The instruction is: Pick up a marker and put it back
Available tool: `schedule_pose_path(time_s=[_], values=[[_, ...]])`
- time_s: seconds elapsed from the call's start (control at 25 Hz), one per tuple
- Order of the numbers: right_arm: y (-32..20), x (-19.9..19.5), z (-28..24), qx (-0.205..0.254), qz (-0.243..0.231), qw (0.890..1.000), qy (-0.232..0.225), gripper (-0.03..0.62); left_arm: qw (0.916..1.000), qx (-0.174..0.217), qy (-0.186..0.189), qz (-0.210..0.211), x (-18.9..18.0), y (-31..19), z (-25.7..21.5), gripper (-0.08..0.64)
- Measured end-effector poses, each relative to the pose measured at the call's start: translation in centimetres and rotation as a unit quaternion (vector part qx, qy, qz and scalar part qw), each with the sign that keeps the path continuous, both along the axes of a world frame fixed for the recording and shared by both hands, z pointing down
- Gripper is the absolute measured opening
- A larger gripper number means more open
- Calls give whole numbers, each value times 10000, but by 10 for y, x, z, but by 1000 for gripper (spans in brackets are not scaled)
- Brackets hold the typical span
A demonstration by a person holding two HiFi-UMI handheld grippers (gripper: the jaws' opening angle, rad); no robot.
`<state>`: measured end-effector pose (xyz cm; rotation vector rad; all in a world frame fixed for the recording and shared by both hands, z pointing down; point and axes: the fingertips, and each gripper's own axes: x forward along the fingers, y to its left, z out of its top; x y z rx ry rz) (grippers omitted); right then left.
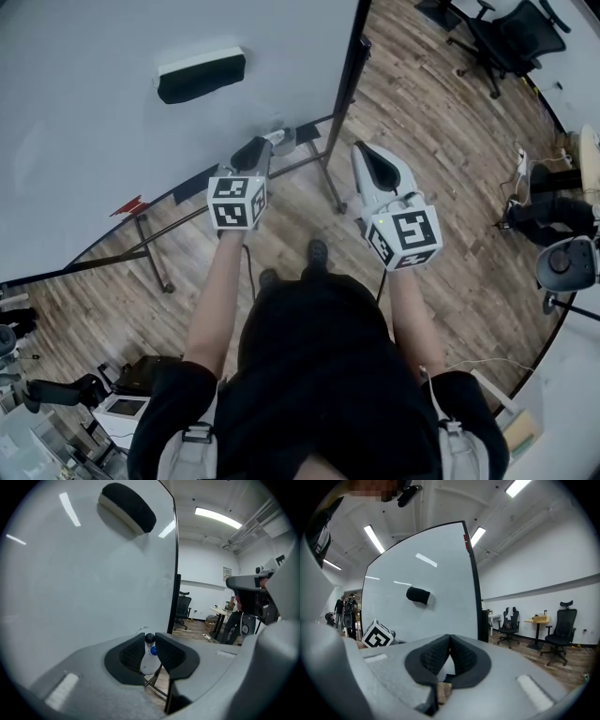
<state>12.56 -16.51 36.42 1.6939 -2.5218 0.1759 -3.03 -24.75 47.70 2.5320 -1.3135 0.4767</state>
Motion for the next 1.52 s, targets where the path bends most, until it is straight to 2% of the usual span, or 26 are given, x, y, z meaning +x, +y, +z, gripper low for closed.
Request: schedule_pose_path(time_s=[0.28, 0.76, 1.52], values=[[-1, 3, 4, -25, -34, 10000, 12, 2, 10000, 4, -14, -13, 1, -1, 6, 81], [3, 4, 0, -3, -21, 10000, 26, 2, 9998, -66, -93, 131, 6, 4, 10, 143], [28, -45, -6, 76, 44, 9999, 74, 2, 9995, 154, 40, 275, -36, 33, -11, 140]])
